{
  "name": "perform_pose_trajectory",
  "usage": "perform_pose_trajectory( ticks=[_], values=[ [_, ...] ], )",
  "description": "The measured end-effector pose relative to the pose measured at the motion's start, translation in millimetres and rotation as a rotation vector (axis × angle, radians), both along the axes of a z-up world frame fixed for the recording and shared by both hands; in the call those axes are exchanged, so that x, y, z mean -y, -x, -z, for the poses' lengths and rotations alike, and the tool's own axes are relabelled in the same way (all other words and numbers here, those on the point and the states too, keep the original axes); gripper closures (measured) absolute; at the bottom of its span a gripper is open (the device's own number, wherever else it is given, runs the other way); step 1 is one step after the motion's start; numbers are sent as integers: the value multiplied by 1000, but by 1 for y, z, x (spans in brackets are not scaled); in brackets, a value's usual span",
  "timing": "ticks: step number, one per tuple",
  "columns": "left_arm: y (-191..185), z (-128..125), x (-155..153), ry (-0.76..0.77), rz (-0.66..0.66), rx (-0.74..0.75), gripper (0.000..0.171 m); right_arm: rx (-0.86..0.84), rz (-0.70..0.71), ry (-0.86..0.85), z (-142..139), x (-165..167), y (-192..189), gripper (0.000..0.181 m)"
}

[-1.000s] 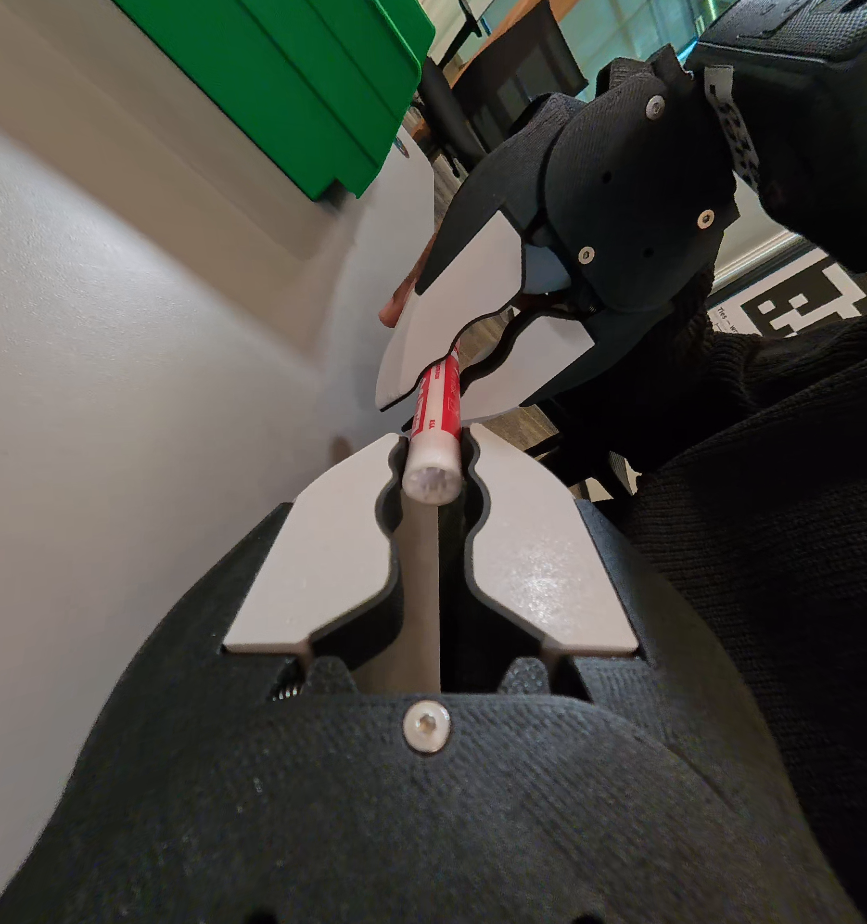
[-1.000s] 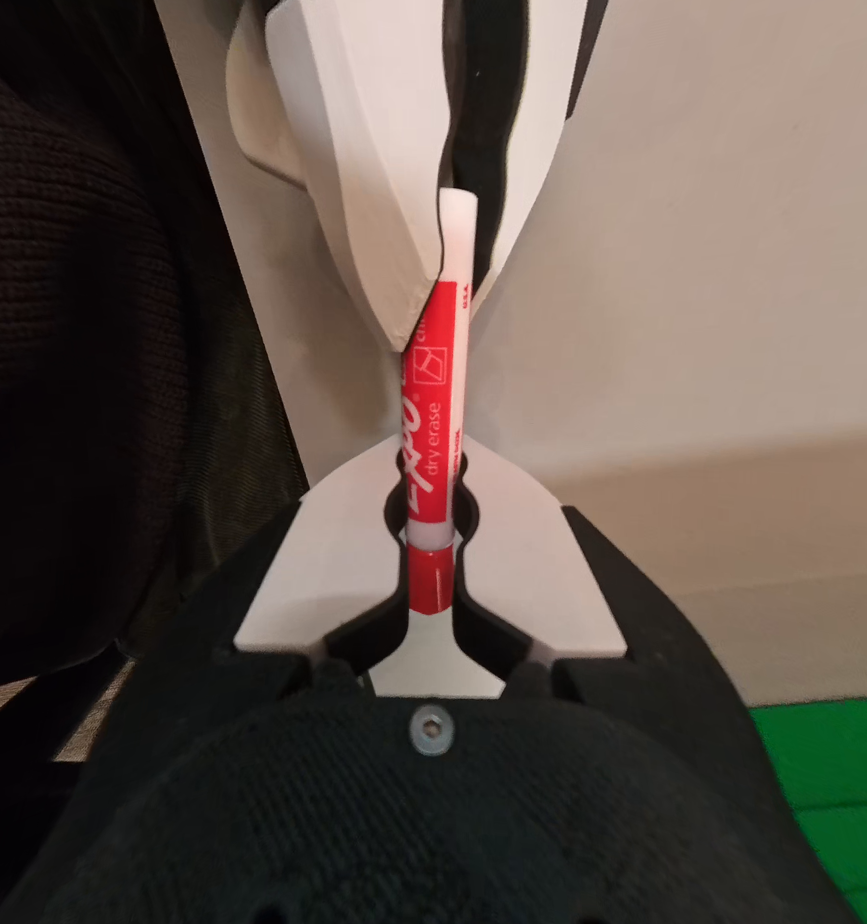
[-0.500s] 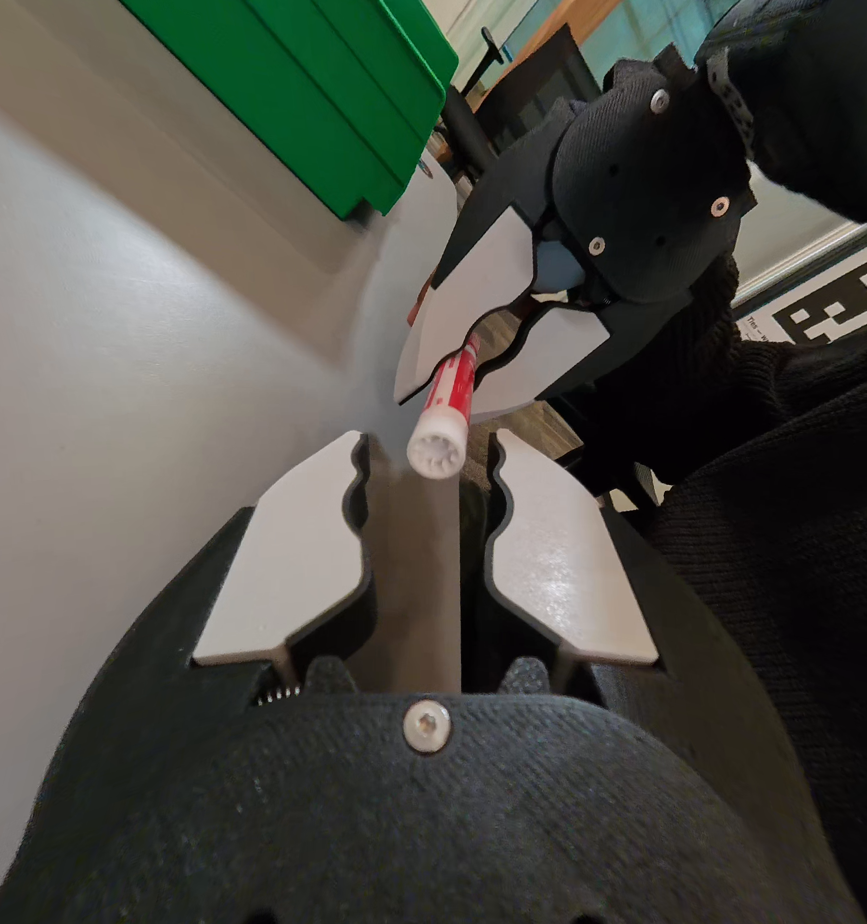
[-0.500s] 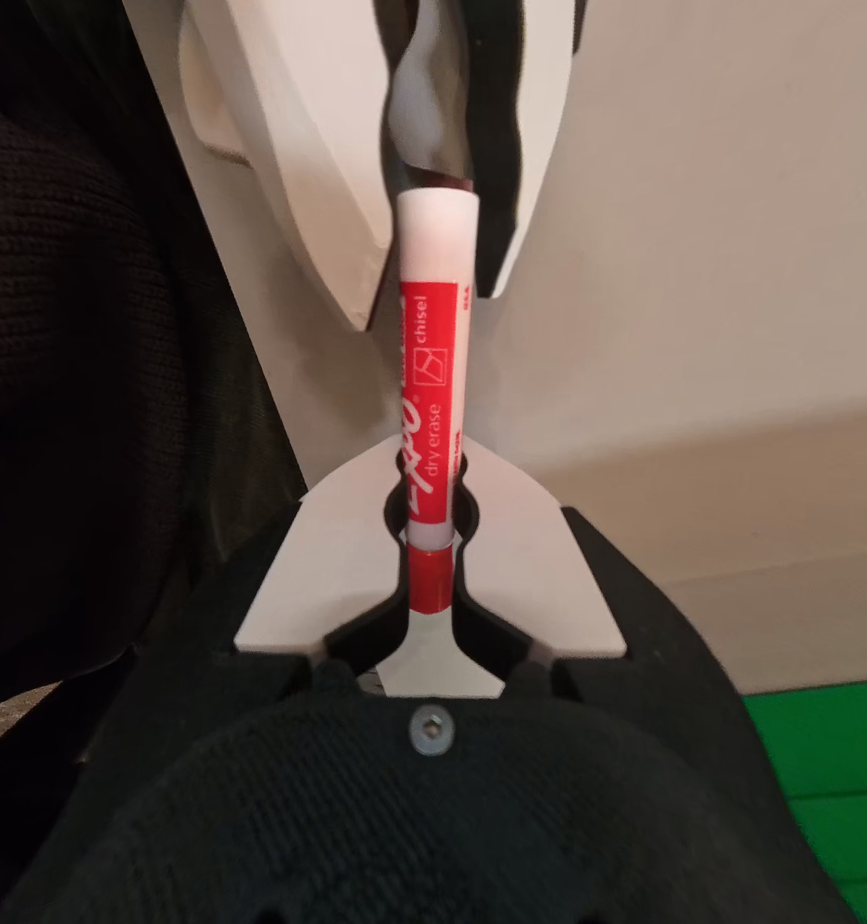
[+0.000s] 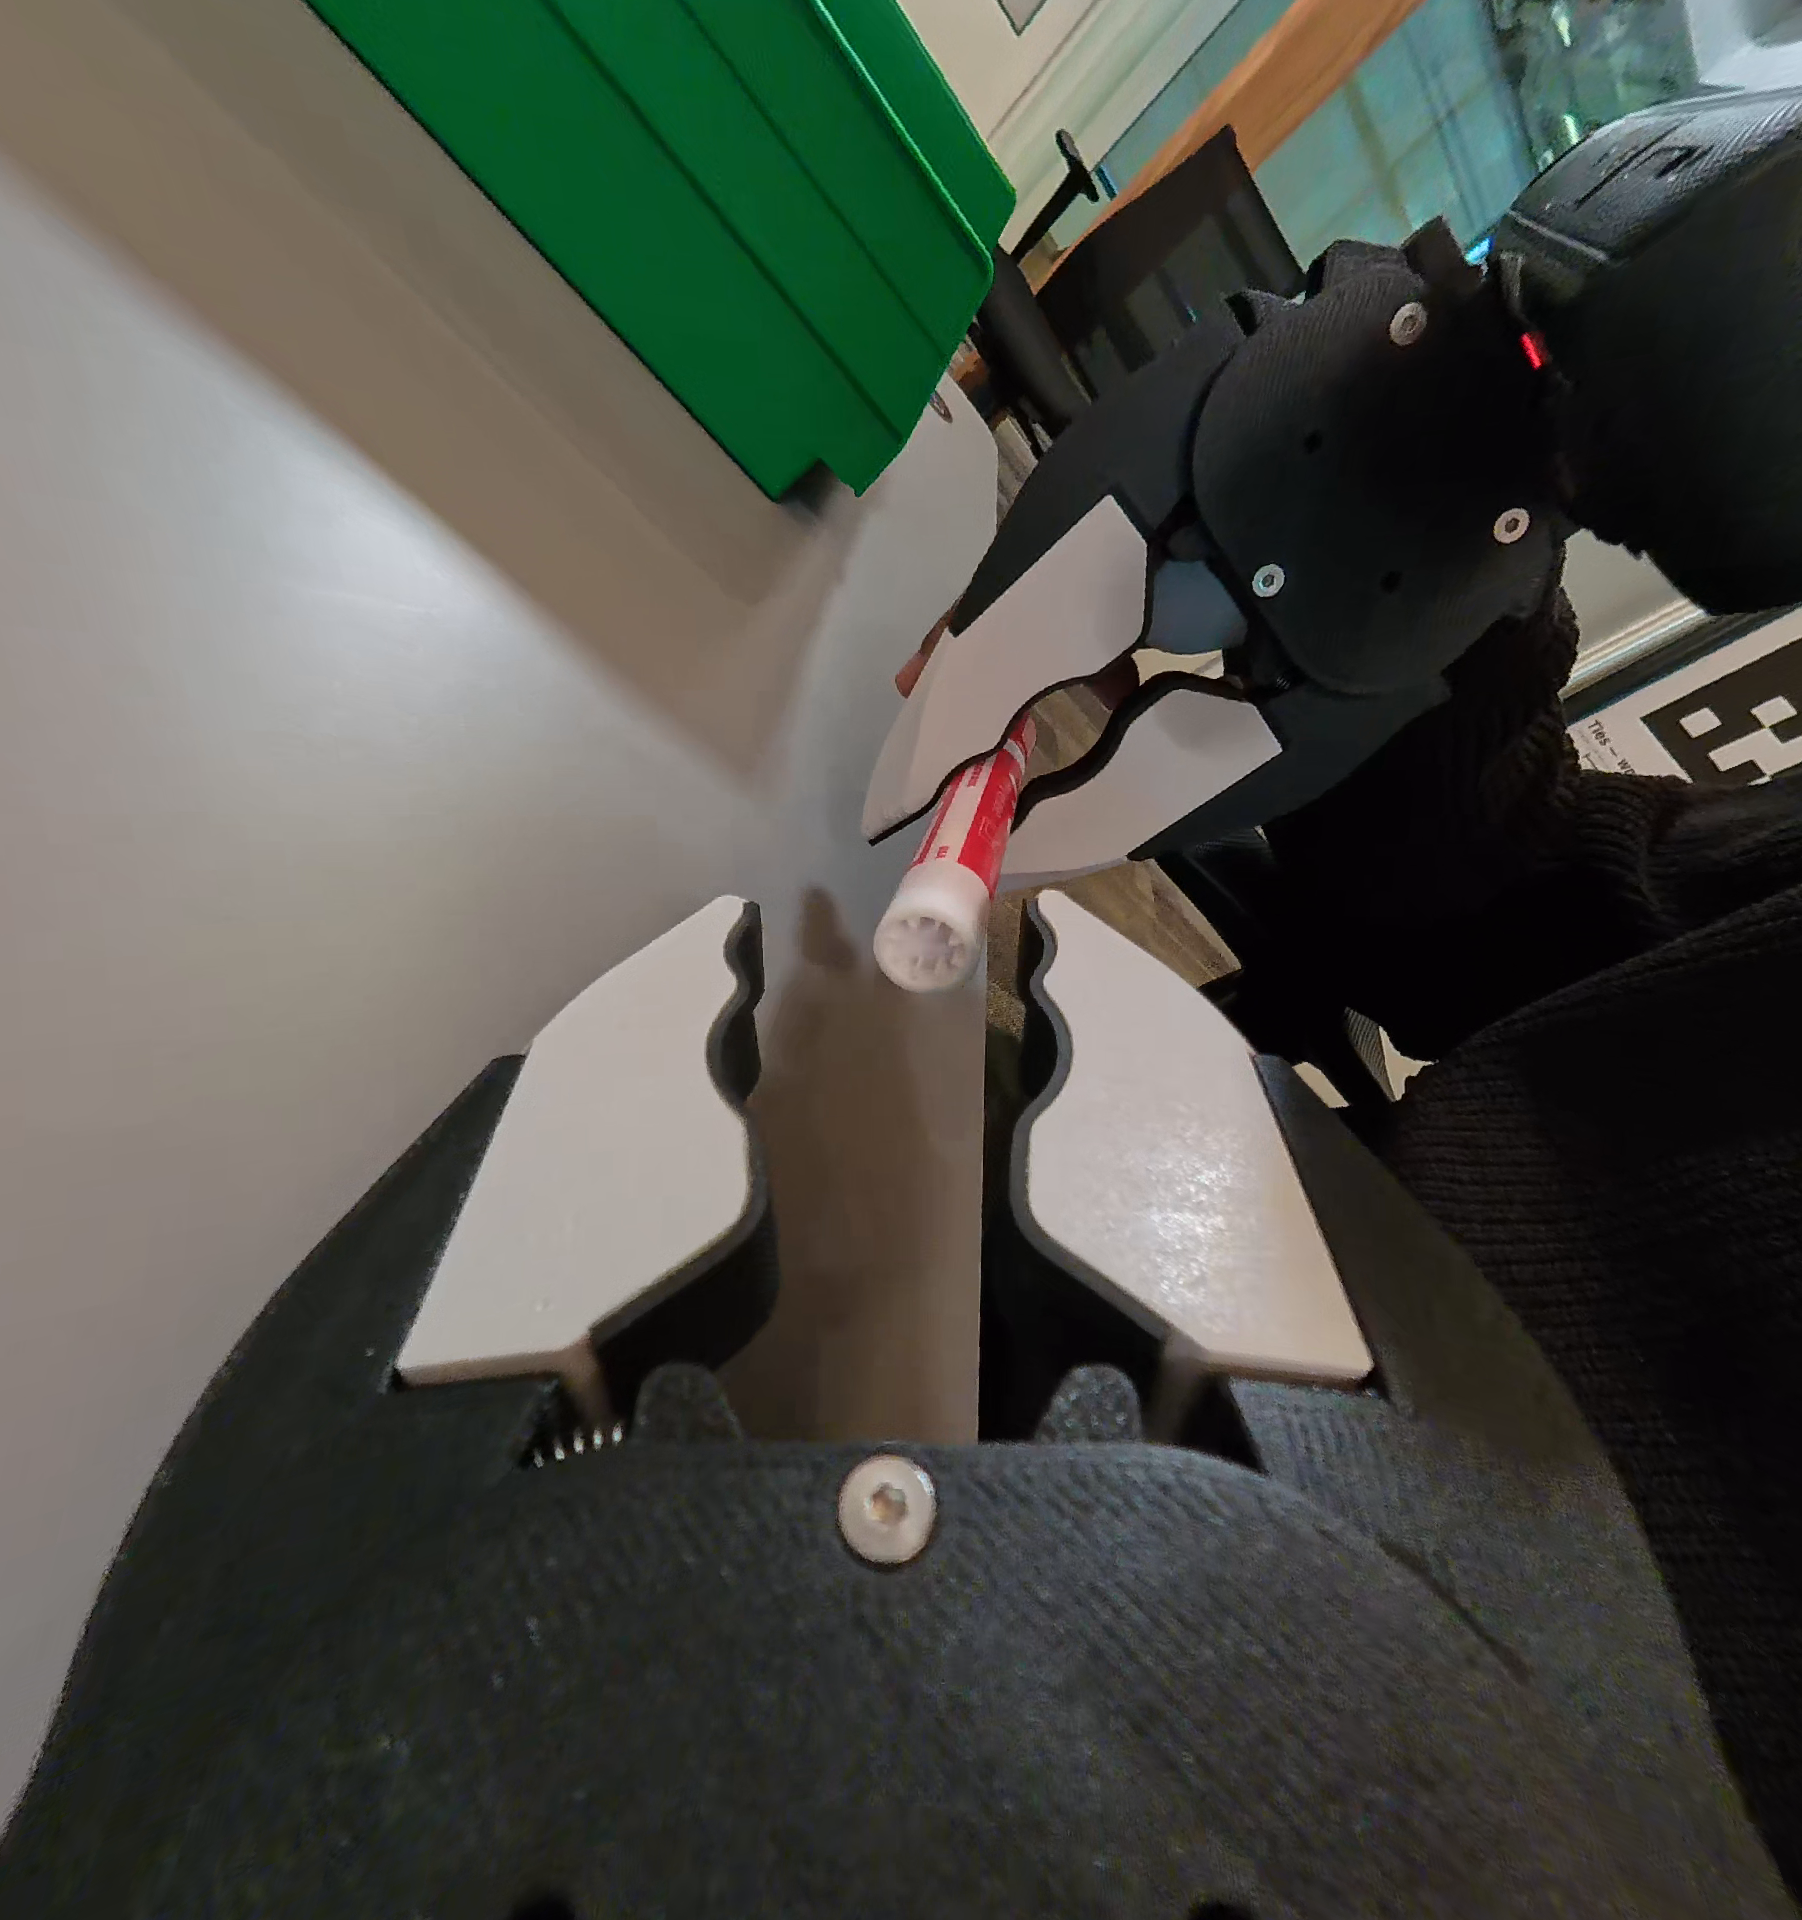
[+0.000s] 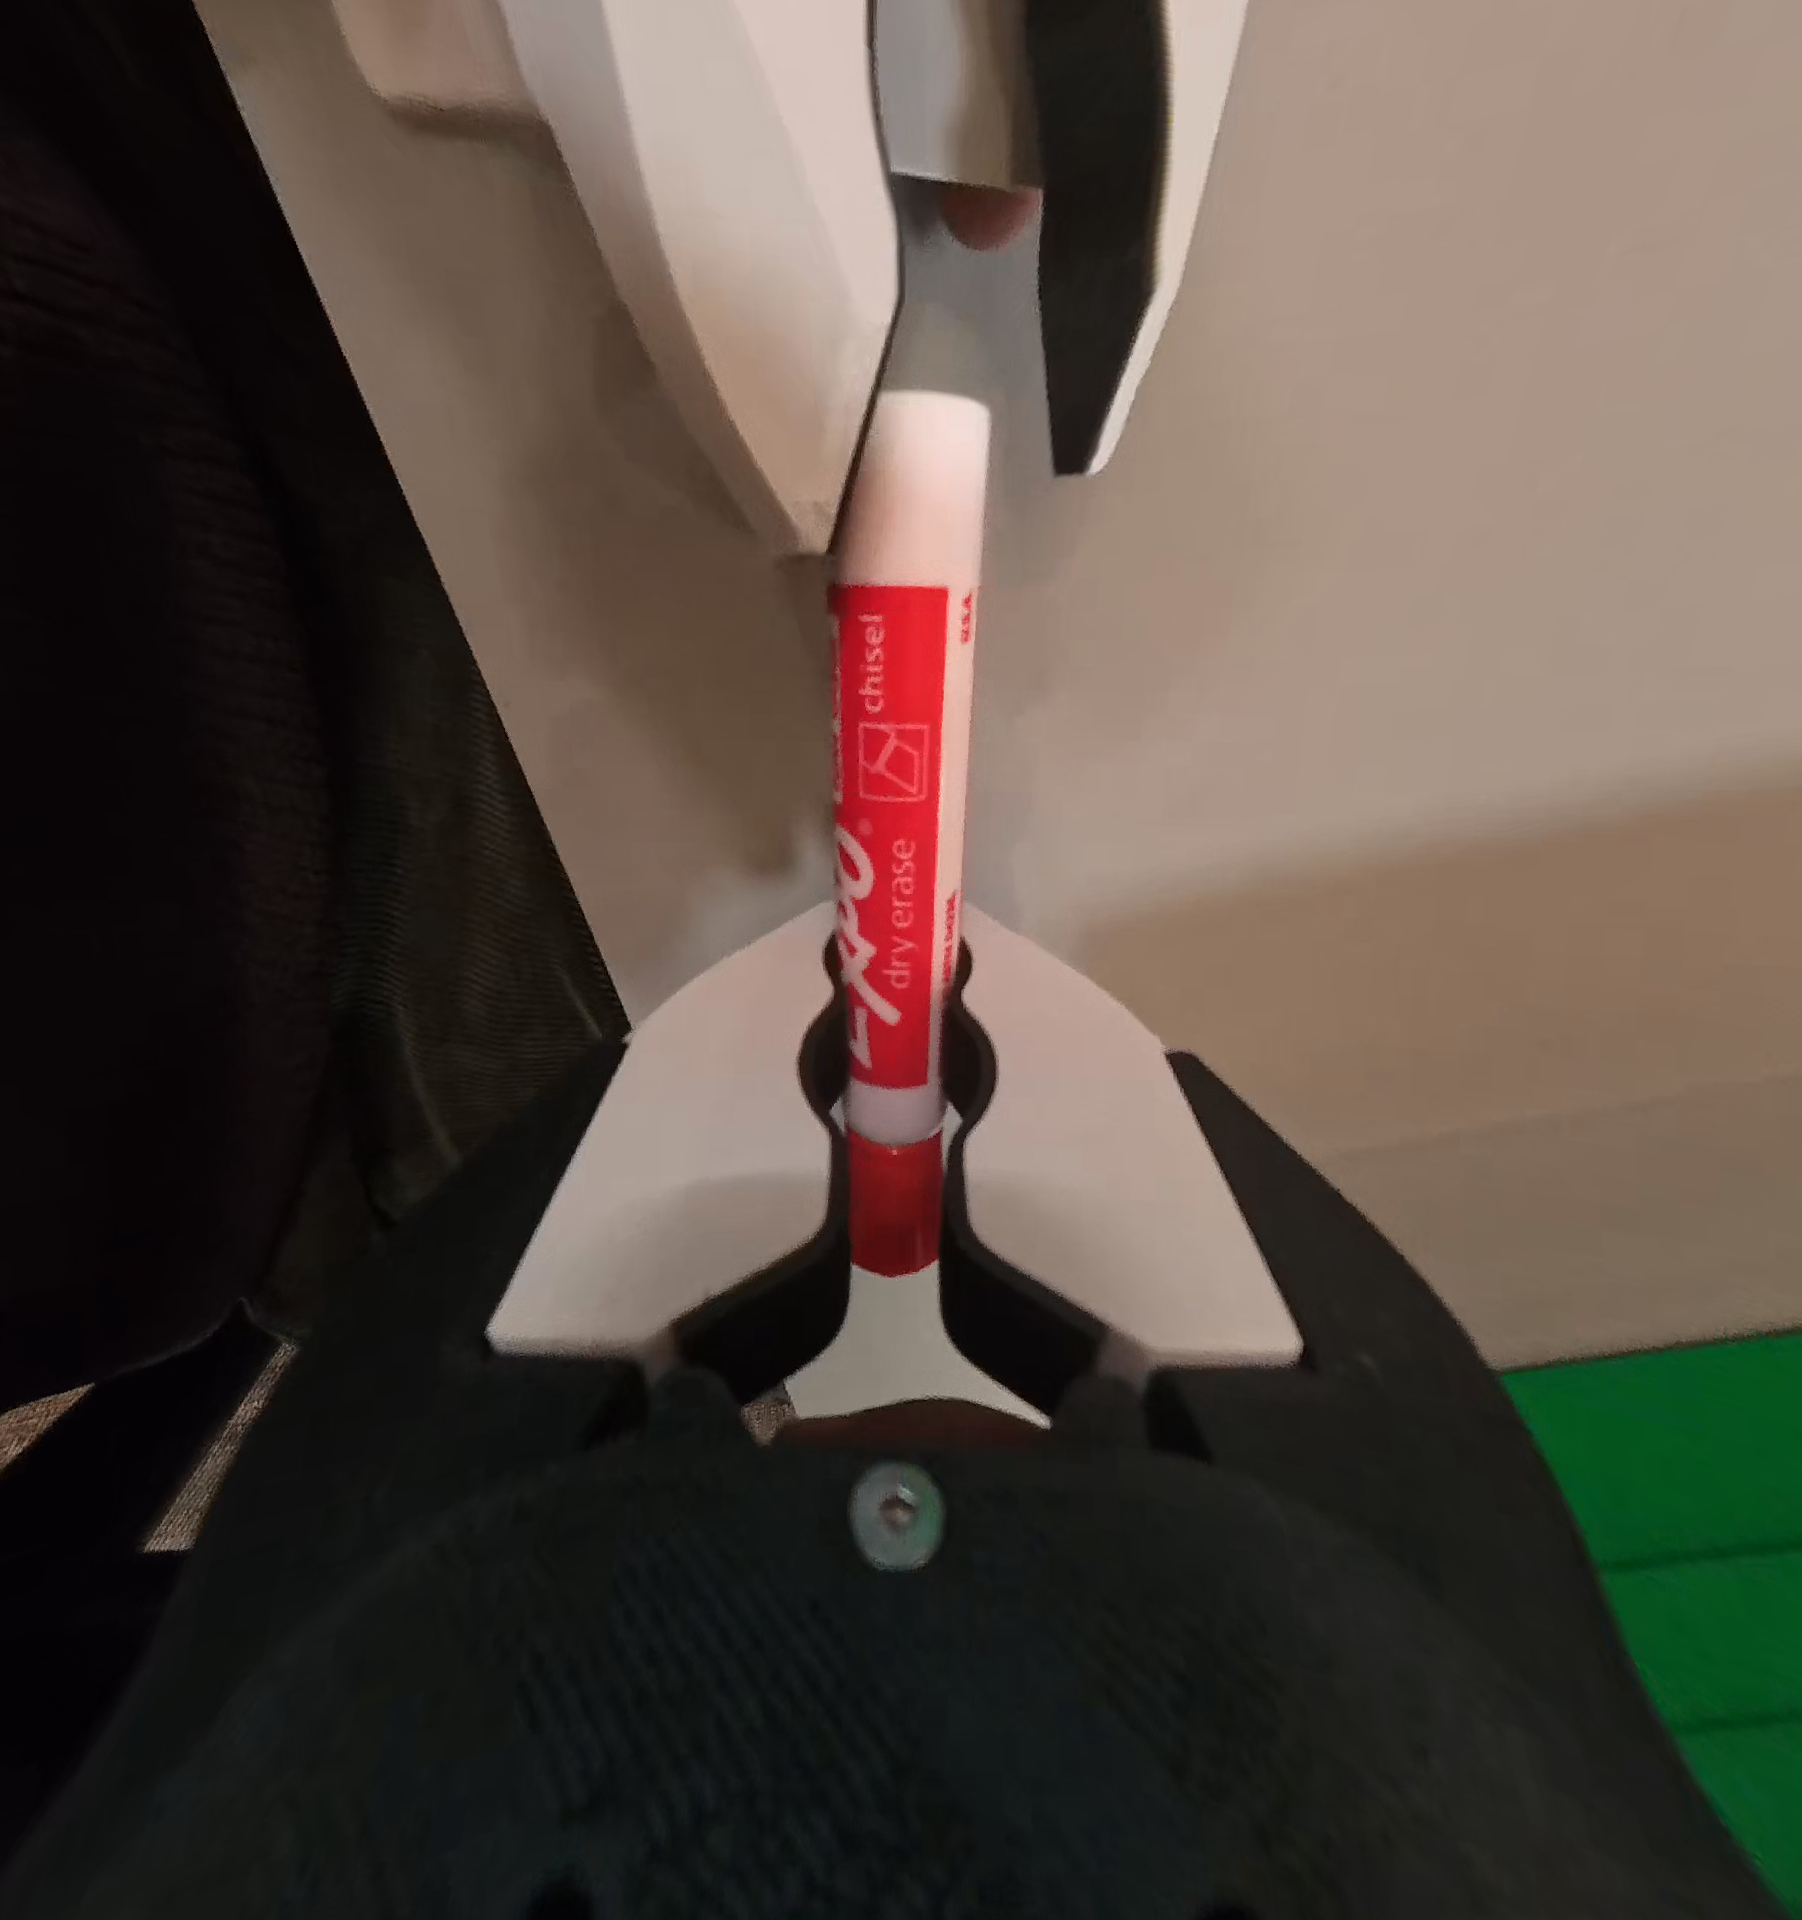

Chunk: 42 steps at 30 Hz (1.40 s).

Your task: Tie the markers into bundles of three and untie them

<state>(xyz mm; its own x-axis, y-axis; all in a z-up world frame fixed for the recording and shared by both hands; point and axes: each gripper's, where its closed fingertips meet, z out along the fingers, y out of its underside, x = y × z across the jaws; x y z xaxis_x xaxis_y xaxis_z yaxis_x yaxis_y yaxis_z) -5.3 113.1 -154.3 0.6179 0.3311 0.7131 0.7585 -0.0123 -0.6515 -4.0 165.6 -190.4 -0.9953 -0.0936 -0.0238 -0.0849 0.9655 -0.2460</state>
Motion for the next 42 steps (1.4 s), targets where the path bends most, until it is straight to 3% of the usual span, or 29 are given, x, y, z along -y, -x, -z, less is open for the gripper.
perform_pose_trajectory(
  ticks=[18,35,39,42],
  values=[
    [24,-10,21,-62,-151,-19,124,86,31,-21,2,-2,-1,167],
    [45,-20,48,175,-315,-352,124,0,12,78,-6,10,13,167],
    [47,-56,63,126,-330,-353,121,2,8,95,-2,11,12,167],
    [63,-109,128,241,-504,-506,120,17,-14,114,1,15,7,167]
  ],
)
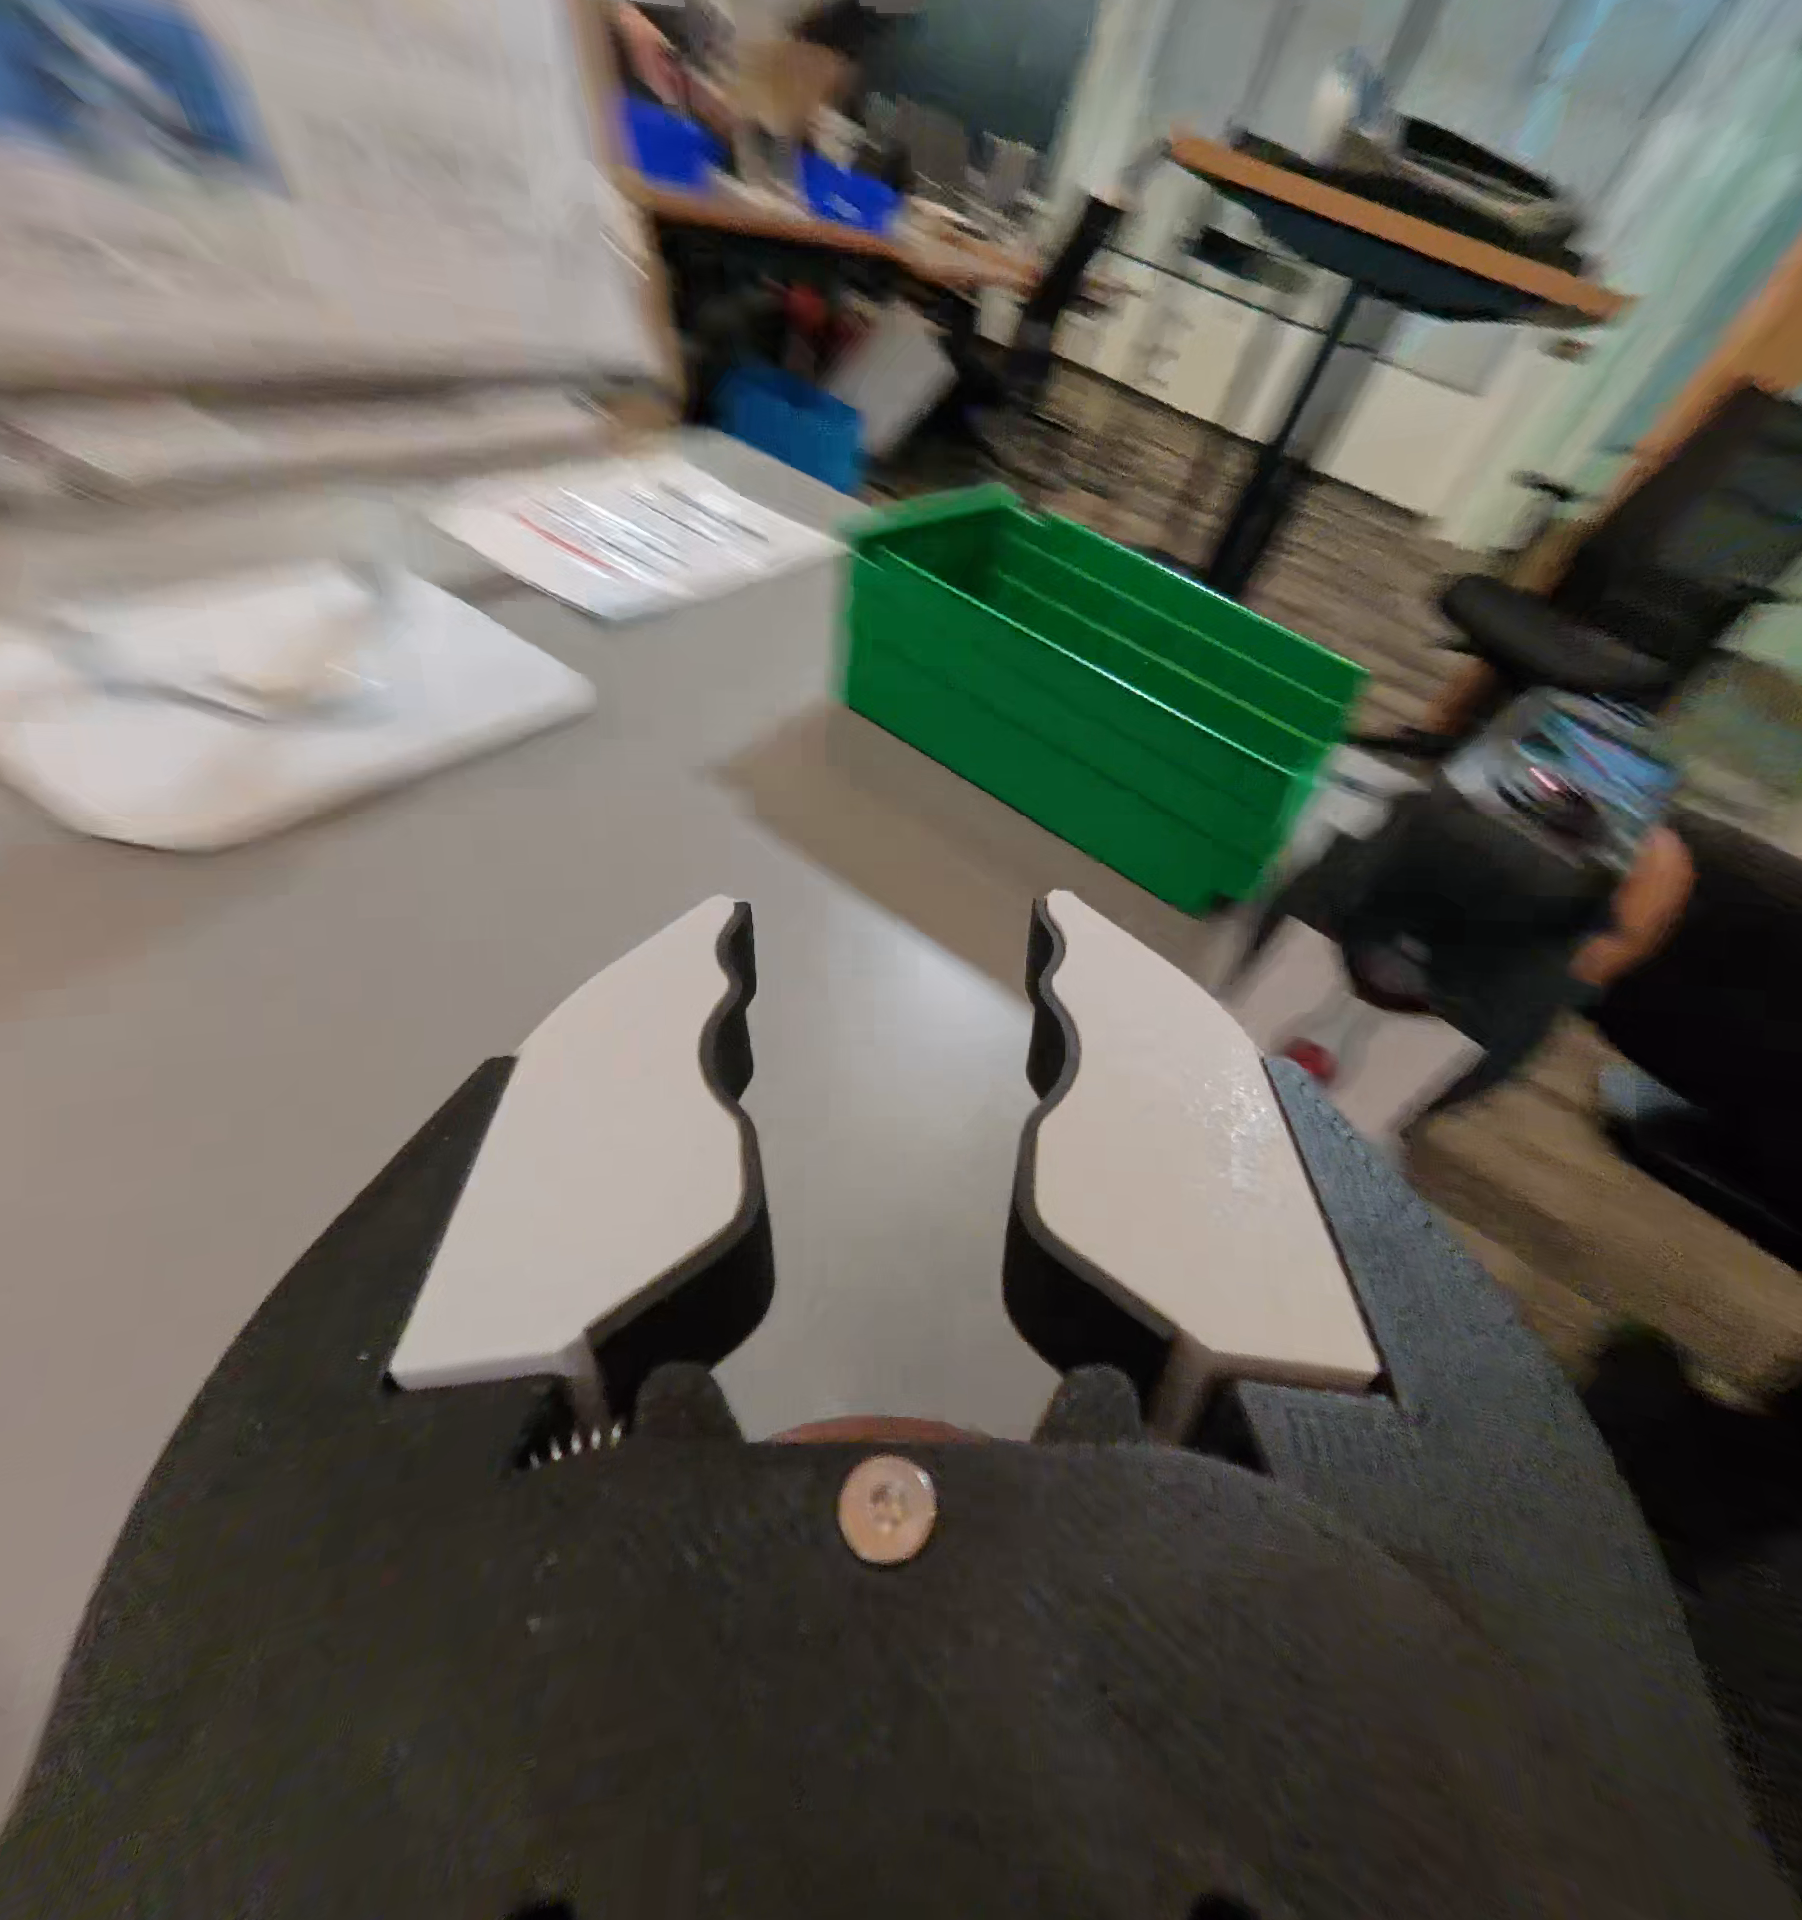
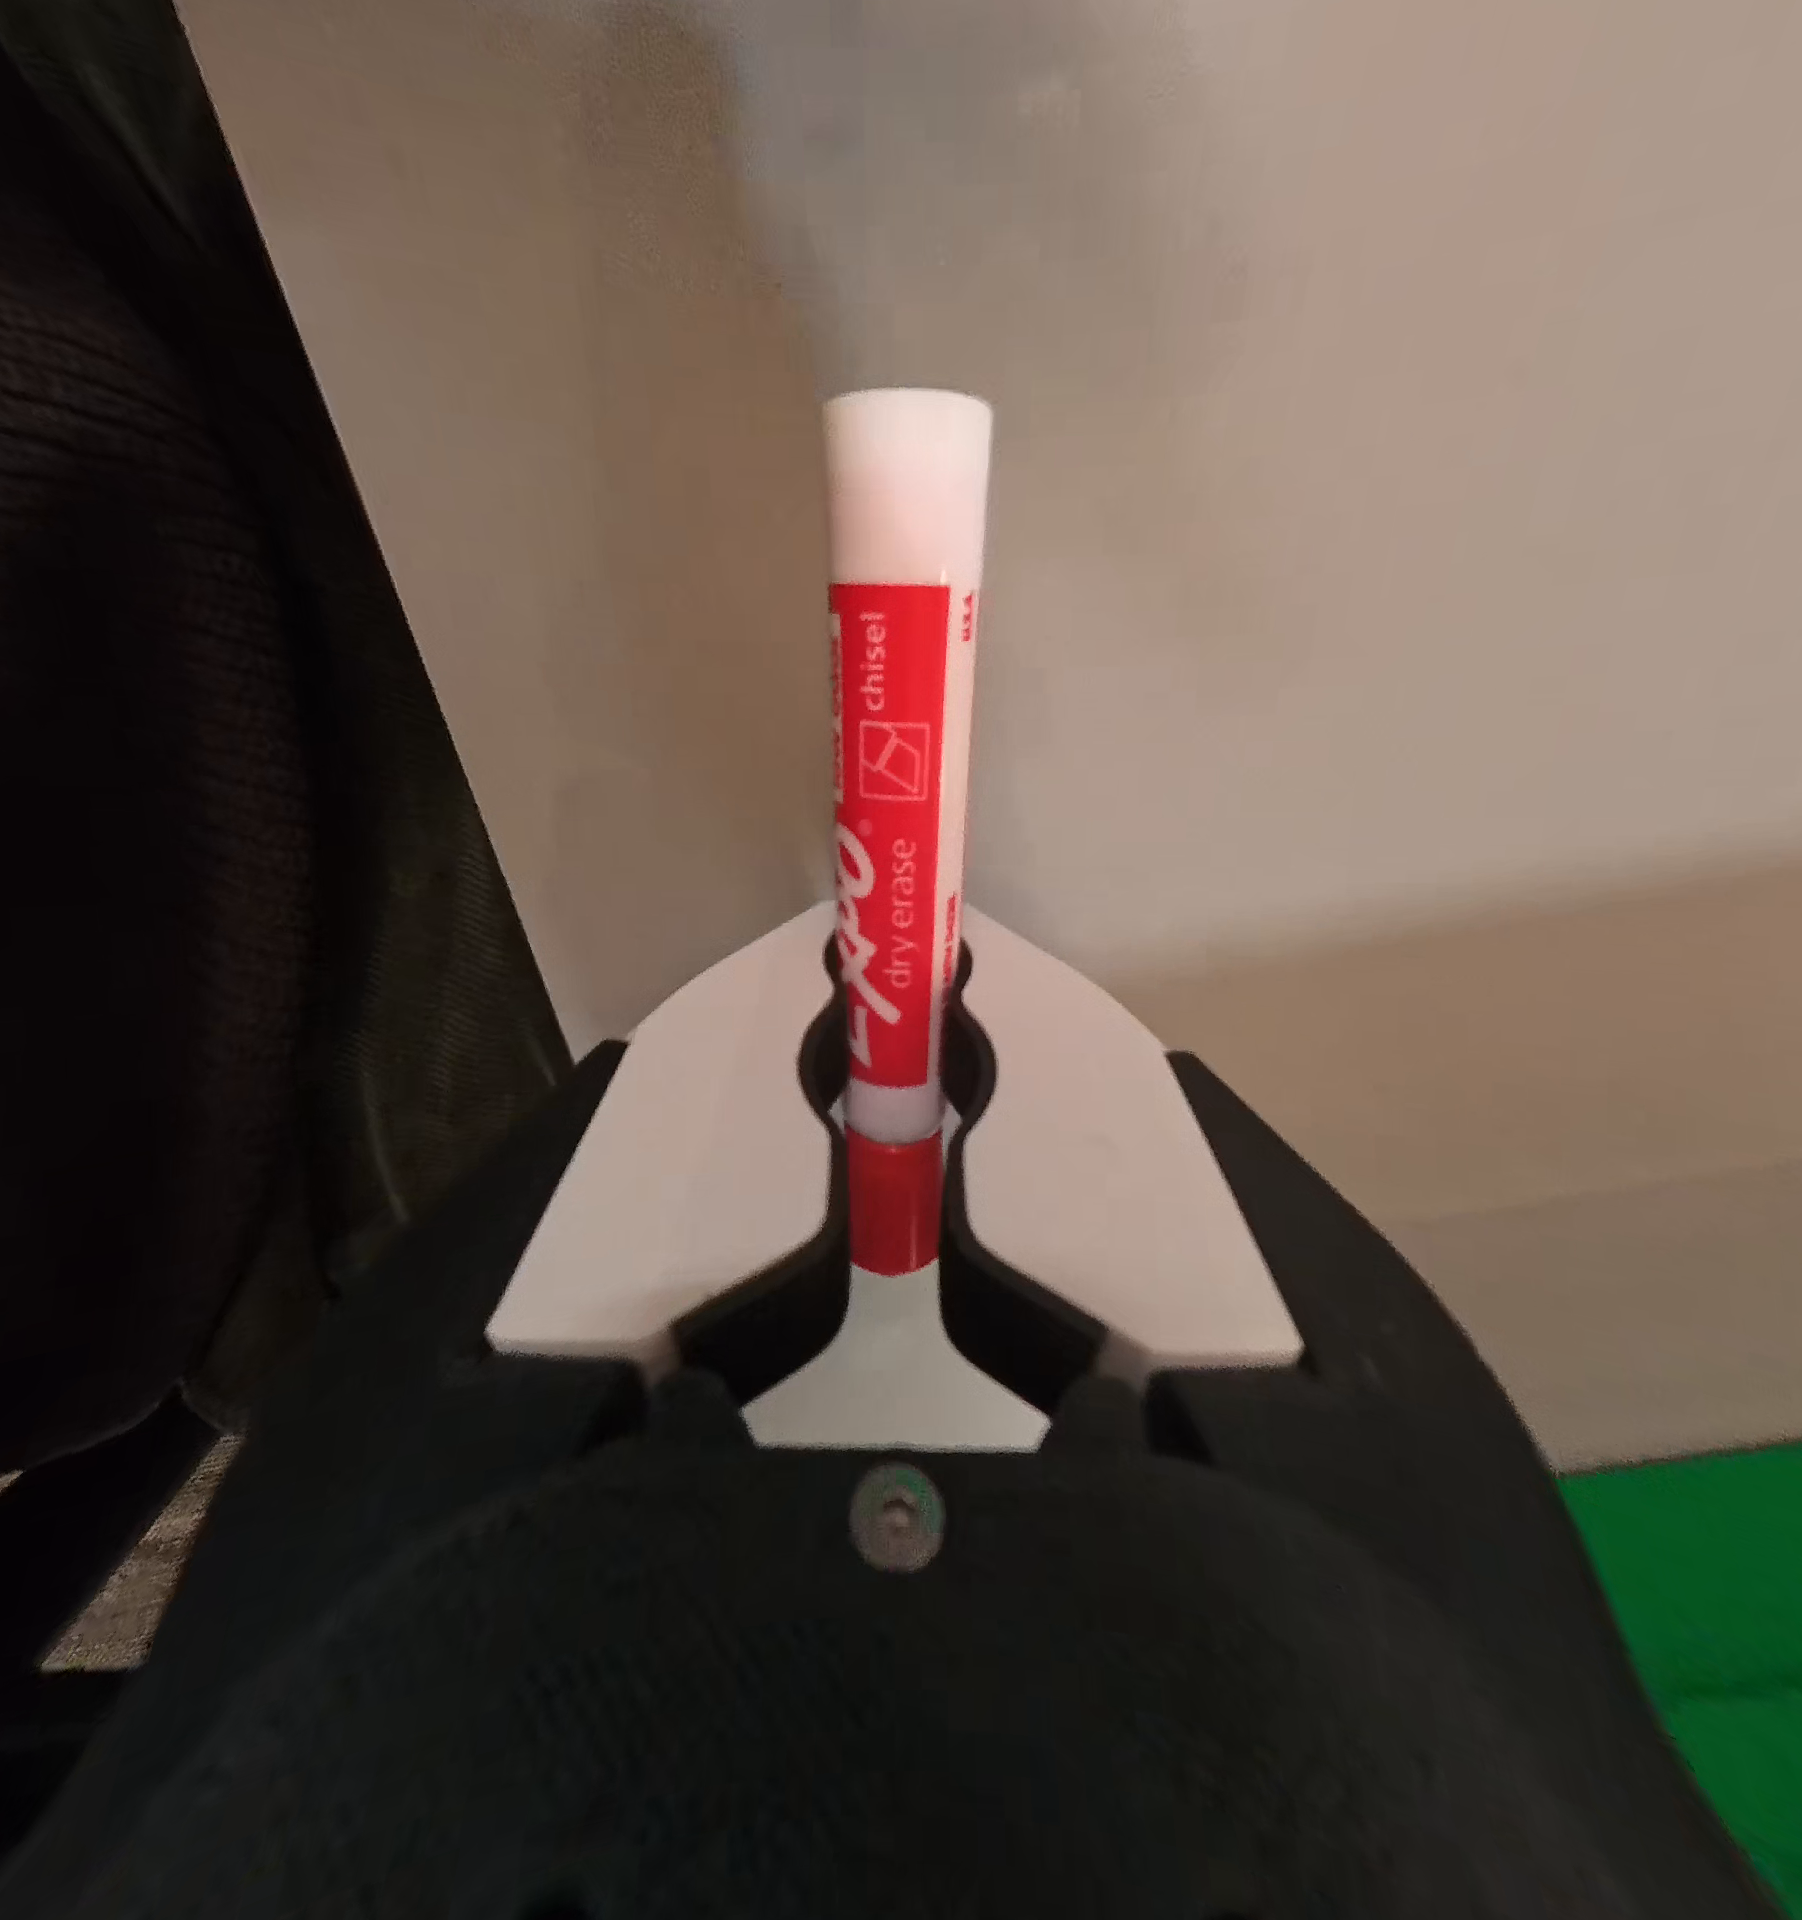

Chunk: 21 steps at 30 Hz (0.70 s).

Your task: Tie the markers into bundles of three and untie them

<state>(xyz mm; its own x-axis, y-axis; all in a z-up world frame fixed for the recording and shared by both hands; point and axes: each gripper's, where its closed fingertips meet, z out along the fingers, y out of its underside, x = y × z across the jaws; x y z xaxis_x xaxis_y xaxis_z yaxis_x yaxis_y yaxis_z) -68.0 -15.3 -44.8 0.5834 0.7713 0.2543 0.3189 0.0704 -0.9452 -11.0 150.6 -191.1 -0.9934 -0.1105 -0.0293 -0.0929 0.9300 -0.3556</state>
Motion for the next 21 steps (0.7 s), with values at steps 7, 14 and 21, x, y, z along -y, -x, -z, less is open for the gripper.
perform_pose_trajectory(
  ticks=[7,14,21],
  values=[
    [-10,-38,241,119,-633,101,123,23,-20,9,4,2,-6,167],
    [-42,129,335,183,-795,705,117,9,-35,-16,6,5,-11,167],
    [-49,161,325,331,-721,819,120,8,-22,-10,4,5,-9,167]
  ],
)
